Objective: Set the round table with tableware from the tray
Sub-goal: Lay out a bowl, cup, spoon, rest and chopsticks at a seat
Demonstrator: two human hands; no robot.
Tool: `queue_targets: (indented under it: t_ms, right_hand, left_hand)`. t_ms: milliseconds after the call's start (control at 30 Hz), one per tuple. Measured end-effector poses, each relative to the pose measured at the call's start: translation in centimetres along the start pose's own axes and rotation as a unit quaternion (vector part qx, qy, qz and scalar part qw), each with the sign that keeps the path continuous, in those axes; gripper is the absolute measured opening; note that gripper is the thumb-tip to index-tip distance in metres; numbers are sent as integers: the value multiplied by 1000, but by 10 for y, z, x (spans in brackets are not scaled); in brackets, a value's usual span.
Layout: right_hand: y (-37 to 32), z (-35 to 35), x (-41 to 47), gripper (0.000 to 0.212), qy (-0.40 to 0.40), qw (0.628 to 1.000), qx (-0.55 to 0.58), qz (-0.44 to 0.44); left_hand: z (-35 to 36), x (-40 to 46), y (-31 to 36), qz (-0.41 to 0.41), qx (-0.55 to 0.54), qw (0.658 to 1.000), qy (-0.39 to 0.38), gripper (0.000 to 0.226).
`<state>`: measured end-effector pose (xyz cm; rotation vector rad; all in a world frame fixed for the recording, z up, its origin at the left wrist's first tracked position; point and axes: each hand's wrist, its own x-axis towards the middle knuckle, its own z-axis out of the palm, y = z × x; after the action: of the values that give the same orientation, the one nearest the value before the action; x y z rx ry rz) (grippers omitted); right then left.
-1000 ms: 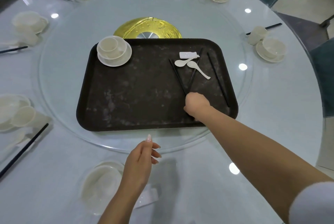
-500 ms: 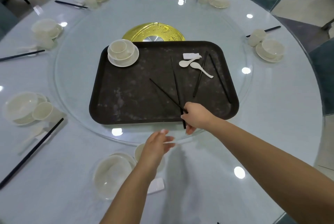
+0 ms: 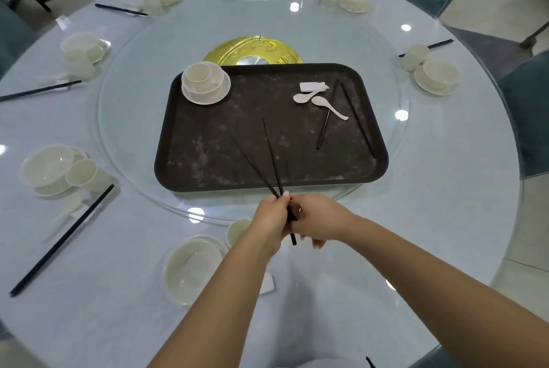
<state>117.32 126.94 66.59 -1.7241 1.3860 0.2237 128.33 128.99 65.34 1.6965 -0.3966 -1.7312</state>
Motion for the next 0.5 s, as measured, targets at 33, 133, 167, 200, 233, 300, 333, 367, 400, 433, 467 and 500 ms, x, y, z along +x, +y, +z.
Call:
queue_targets:
  t_ms: [33, 133, 167, 200, 233, 300, 333, 367, 400, 433, 467, 500]
  right_hand:
    - [4, -4, -2, 18, -5, 1000, -21, -3]
    - [12, -12, -4, 38, 26, 1000, 9, -8]
    - [14, -12, -4, 39, 54, 997, 54, -11]
    - [15, -12, -4, 37, 85, 992, 94, -14]
    - [15, -10, -5, 32, 108, 987, 120, -22]
    - [12, -5, -6, 27, 112, 978, 168, -47]
    - [9, 0, -7, 26, 101, 973, 202, -55]
    - [5, 5, -7, 27, 90, 965, 238, -56]
    - [2, 10, -7, 27, 82, 958, 270, -53]
    - [-1, 15, -7, 26, 78, 951, 294, -49]
    - [-4, 20, -7, 24, 75, 946, 311, -47]
    - [-7, 25, -7, 21, 72, 942, 325, -47]
  left_hand:
    - [-3, -5, -2, 8, -11, 1000, -7, 22]
    - [-16, -24, -13, 16, -41, 999, -31, 22]
    - [-21, -30, -19, 14, -46, 998, -45, 23]
    - [-26, -36, -25, 10, -39, 997, -64, 24]
    - [-32, -41, -32, 3, -24, 996, -87, 25]
    - [-42, -51, -49, -18, 20, 990, -142, 25]
    - [-47, -55, -58, -30, 43, 985, -166, 25]
    - [-51, -58, -66, -40, 59, 980, -184, 25]
    - [-55, -60, -74, -48, 66, 977, -197, 25]
    - [-59, -62, -80, -54, 69, 975, -205, 25]
    - [-63, -64, -84, -58, 71, 973, -210, 25]
    - [-66, -66, -88, -60, 74, 972, -215, 24]
